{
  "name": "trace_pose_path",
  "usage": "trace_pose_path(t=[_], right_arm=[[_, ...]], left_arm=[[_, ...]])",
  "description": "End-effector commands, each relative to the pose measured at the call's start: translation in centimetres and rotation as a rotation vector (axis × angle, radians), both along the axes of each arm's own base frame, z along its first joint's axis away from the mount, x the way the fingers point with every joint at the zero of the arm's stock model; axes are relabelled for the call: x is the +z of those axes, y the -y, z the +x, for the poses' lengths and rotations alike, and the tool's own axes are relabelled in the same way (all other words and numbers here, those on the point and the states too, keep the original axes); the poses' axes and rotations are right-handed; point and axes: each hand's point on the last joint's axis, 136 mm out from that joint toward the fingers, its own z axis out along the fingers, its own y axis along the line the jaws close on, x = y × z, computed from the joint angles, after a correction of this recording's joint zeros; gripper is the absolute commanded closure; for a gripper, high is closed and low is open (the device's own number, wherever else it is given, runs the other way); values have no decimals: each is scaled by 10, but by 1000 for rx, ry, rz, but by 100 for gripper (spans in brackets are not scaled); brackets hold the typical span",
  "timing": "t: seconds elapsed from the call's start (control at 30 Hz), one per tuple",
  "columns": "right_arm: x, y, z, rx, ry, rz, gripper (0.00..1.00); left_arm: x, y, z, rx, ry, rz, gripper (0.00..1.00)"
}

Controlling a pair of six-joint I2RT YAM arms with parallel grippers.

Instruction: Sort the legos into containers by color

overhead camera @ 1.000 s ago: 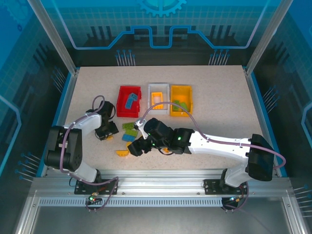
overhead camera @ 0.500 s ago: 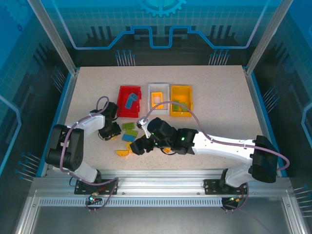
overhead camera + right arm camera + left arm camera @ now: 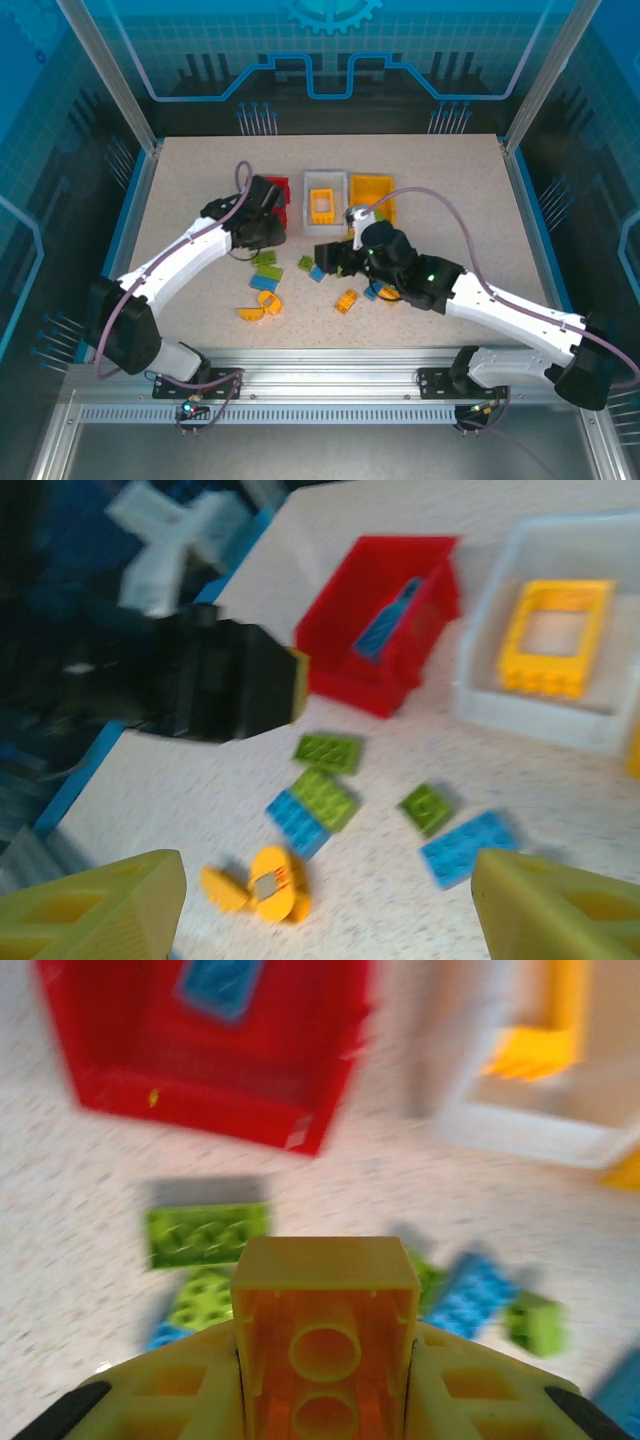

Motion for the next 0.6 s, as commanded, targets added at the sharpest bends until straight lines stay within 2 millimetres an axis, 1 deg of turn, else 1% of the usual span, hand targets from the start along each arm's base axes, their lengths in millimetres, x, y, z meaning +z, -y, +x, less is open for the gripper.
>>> trace_pose_path(t=[0.0, 0.07, 0.13, 0.2, 0.23, 0.3, 0.33, 0.43, 0.5, 0.57], right_arm=[[1, 41, 24, -189, -45, -13, 23], [2, 56, 34, -239, -69, -2, 23], [4, 65, 40, -262, -78, 11, 23], [6, 71, 42, -274, -83, 13, 23], [8, 73, 43, -275, -83, 13, 23], [9, 77, 42, -278, -82, 9, 23], [9, 78, 41, -280, -83, 8, 23], [8, 82, 39, -281, -88, 5, 23], [7, 83, 37, -278, -90, 0, 23], [7, 85, 34, -276, -92, -2, 22]], left_arm=[[4, 28, 16, -70, -6, 13, 67], [8, 50, 36, -107, 15, -12, 66], [5, 66, 56, -128, 18, -32, 66], [1, 79, 74, -142, 14, -23, 65], [-5, 84, 84, -149, 6, -10, 64], [-12, 91, 102, -156, 2, 9, 63], [-18, 94, 110, -157, -8, 17, 62], [-36, 100, 128, -151, -41, 24, 61], [-47, 102, 136, -147, -61, 31, 58], [-54, 100, 141, -139, -72, 44, 53]])
